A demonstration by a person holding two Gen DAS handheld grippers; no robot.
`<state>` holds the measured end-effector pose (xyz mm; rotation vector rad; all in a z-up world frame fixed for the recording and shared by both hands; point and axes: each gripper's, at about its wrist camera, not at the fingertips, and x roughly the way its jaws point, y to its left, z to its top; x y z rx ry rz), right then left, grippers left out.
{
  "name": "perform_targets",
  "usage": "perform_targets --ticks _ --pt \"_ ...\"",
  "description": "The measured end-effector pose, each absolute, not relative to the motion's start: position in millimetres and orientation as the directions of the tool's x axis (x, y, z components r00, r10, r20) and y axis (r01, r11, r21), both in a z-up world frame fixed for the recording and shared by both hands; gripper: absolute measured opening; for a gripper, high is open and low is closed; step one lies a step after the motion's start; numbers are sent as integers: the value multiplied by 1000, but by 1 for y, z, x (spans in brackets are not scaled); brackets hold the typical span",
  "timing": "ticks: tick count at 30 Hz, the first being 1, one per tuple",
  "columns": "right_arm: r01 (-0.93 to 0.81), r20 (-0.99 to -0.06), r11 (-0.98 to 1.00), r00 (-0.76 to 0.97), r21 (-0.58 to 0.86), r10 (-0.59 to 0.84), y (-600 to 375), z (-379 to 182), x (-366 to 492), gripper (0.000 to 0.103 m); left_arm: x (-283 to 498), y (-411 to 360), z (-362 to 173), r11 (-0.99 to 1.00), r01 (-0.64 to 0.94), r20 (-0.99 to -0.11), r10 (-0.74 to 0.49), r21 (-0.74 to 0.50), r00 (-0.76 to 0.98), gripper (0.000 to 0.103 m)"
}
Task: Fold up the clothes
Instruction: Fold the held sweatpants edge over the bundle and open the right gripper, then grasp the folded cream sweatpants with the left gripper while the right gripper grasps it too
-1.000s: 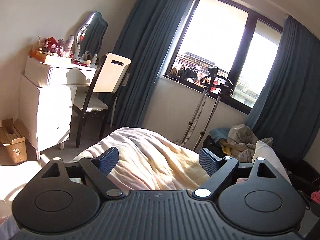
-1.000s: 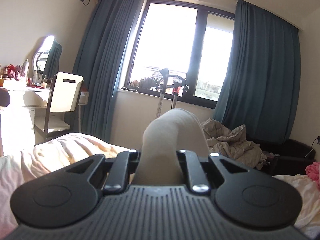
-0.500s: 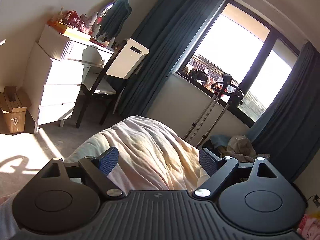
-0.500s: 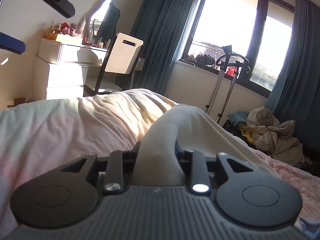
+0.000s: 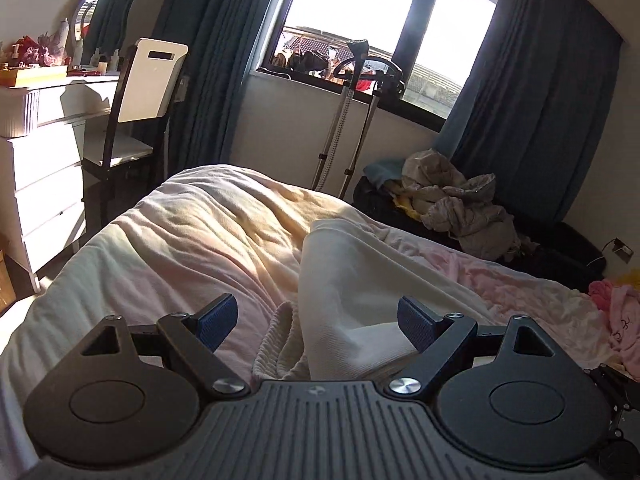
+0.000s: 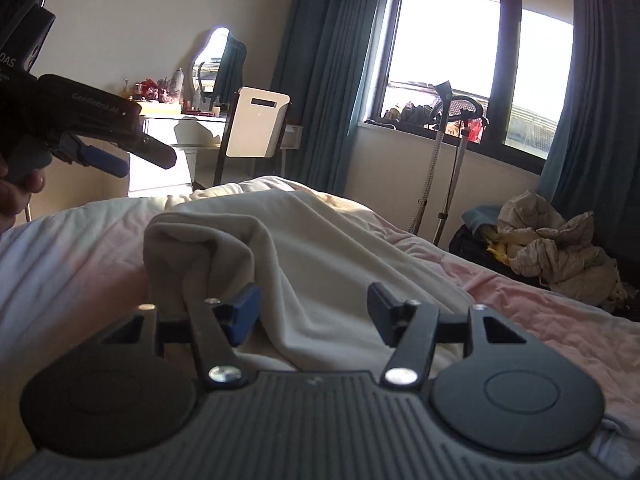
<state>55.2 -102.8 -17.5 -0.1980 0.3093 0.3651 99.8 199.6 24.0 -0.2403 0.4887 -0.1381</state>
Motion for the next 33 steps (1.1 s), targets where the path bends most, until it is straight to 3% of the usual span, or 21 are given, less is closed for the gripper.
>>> perform_targets --ticks 5,13,21,28,31,33 --pt "-305 -382 951 886 -54 262 -144 -43 59 59 103 178 15 978 83 -512 -171 -190 842 89" --pt "-255 -579 954 758 159 299 -150 -93 75 63 94 163 11 988 78 -548 -140 -136 825 89" --pt "-250 -481 968 845 28 232 -134 -80 62 63 116 161 -8 998 -42 -623 9 -38 782 90" --pt "-241 -350 970 911 -20 219 -128 -70 68 61 135 195 -14 964 -188 -591 42 -187 806 90" --pt "-270 -342 960 911 -74 230 -119 -74 72 50 139 199 -19 942 -226 -581 43 -247 813 91" --pt "-284 -343 952 911 -114 231 -114 -74 74 28 137 198 -19 931 -237 -585 32 -278 810 91"
